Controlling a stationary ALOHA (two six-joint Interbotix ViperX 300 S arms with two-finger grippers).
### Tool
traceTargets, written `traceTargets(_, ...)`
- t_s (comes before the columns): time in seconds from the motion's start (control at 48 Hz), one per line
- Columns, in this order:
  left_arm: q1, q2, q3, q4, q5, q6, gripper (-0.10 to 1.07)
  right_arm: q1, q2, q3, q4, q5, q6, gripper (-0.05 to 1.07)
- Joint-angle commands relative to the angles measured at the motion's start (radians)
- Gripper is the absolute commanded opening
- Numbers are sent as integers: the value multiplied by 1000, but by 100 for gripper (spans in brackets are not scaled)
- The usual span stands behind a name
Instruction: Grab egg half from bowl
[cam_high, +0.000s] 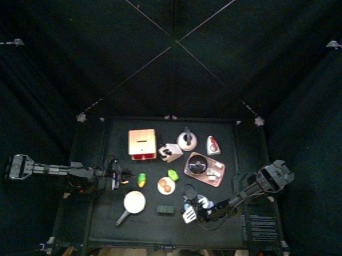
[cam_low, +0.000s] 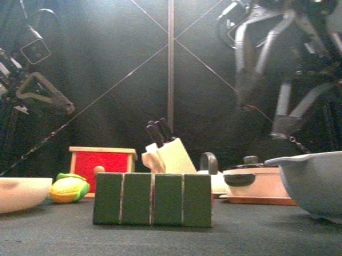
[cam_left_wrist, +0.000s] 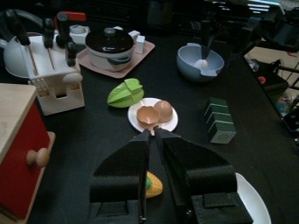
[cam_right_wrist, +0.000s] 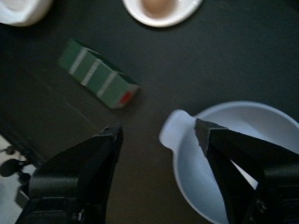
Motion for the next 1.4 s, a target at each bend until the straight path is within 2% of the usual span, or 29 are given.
traceTargets(0.0, -2, 2, -12, -2, -3, 0, 58, 21, -40, 0, 66, 51, -2, 96)
traceTargets(0.229, 0, 2, -14, -2, -5, 2, 58, 55, -40, 15, 153, 109, 2, 96)
traceTargets(0.75, 0, 2, -11, -2, -5, 2, 58, 58, -57, 75, 265, 110, 0, 94)
traceTargets(1.375, 0, 2, -9, -2, -3, 2, 58, 55, -38, 106, 305, 94, 0, 93)
